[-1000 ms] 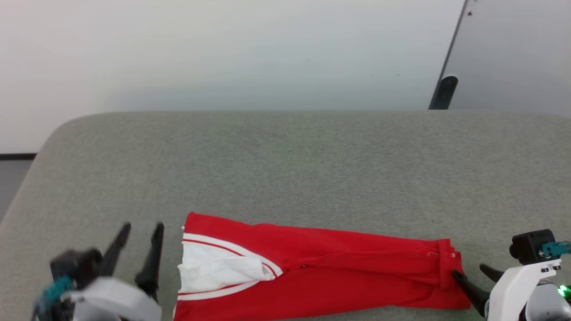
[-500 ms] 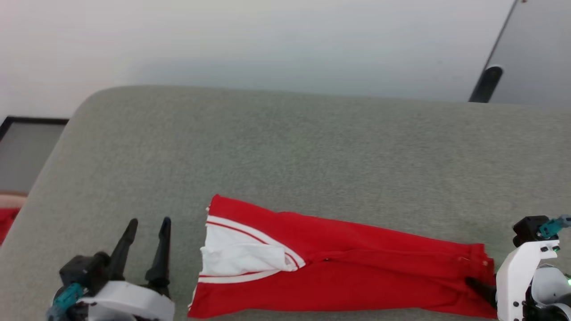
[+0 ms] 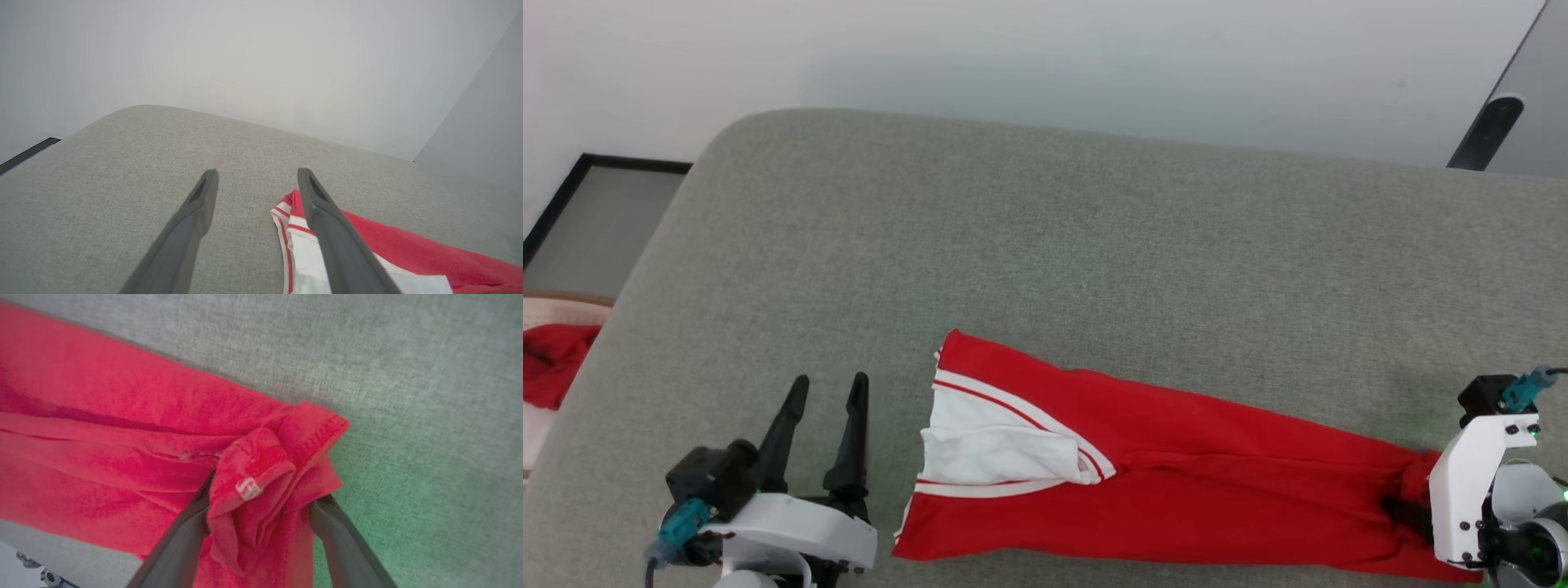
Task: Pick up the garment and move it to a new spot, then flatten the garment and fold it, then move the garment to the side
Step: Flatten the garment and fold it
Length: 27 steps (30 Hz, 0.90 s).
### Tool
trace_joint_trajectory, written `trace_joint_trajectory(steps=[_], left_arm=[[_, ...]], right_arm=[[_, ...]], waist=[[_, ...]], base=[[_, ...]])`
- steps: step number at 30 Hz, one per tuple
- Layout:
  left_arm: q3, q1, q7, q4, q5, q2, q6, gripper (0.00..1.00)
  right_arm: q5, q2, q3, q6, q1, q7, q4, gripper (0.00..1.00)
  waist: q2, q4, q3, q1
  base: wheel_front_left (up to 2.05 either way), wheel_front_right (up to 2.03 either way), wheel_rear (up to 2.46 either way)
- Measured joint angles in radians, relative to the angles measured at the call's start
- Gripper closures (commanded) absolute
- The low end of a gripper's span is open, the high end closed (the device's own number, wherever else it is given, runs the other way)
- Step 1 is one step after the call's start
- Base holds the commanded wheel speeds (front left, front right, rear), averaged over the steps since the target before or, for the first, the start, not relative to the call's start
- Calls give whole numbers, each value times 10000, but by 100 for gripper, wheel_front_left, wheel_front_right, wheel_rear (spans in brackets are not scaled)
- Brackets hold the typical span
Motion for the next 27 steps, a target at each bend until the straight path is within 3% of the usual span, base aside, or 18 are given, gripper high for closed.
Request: trace_joint_trajectory(steps=[1, 2, 3, 18, 27], left_arm=[[25, 1, 0, 27, 0, -27, -4, 0], [46, 1, 0, 52, 10, -33, -6, 0], [63, 0, 0, 65, 25, -38, -31, 0], [150, -44, 0, 121, -81, -42, -36, 0], [182, -20, 0, 257, -61, 13, -46, 0]], right_arm=[[25, -29, 65, 0, -82, -40, 88, 17], [40, -82, 171, 0, -155, -58, 165, 88], [73, -117, 245, 0, -239, -58, 261, 100], [711, -731, 671, 115, -1104, -780, 1243, 100], [596, -2255, 23, 31, -1345, -1012, 2316, 100]], waist=[[0, 30, 39, 0], [0, 57, 72, 0], [0, 81, 103, 0], [-1, -110, 237, 0], [0, -511, 74, 0]], base=[[0, 0, 0], [0, 0, 0], [0, 0, 0], [0, 0, 0], [0, 0, 0]])
